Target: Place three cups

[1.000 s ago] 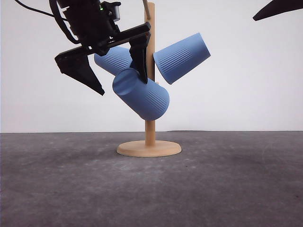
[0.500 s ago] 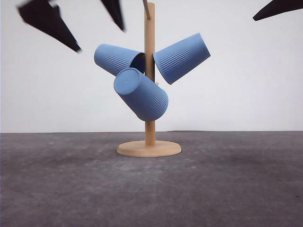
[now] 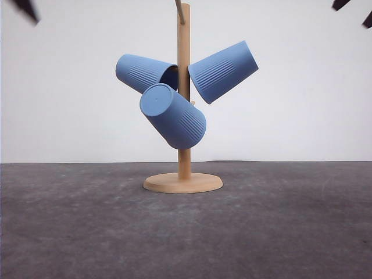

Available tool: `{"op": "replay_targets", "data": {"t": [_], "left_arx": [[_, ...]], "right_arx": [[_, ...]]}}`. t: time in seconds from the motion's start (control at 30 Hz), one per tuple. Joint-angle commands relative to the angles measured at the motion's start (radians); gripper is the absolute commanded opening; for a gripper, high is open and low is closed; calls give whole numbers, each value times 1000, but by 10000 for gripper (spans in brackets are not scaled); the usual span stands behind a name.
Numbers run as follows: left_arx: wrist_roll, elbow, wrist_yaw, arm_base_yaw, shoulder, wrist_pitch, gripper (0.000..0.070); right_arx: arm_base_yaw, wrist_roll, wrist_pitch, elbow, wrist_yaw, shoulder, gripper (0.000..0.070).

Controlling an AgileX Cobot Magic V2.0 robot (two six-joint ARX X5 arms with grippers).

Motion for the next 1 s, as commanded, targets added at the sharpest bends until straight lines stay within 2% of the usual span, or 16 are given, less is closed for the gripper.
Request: {"op": "replay_targets", "data": {"t": [0.0, 0.17, 0.27, 0.4, 0.43, 0.47, 0.5, 0.53, 0.57, 0.97], "left_arx": [[27, -52, 50, 35, -20, 38, 455], [45, -185, 78, 87, -65, 95, 455], [46, -207, 76, 88, -66, 104, 454], [41, -207, 81, 88, -71, 114, 455], [42, -207, 82, 88, -73, 113, 426], [42, -207, 82, 88, -74, 113, 342], [42, -207, 84, 87, -75, 114, 151], [40, -207, 87, 87, -75, 116, 1], [35, -207, 89, 87, -74, 122, 3], [34, -206, 88, 88, -75, 119, 0]], "right_arx": [[-4, -23, 25, -31, 22, -19, 377], [-4, -19, 95, -155, 53, -95, 377], [-4, -19, 96, -197, 84, -110, 377], [-4, -10, 86, -202, 80, -112, 396], [-4, -11, 86, -202, 81, -113, 385], [-4, -11, 86, -202, 83, -113, 347], [-4, -11, 86, -202, 85, -114, 159], [-4, -12, 87, -202, 87, -114, 6], [-4, -15, 88, -202, 86, -113, 26], [-4, -17, 98, -202, 85, -114, 23]]}}
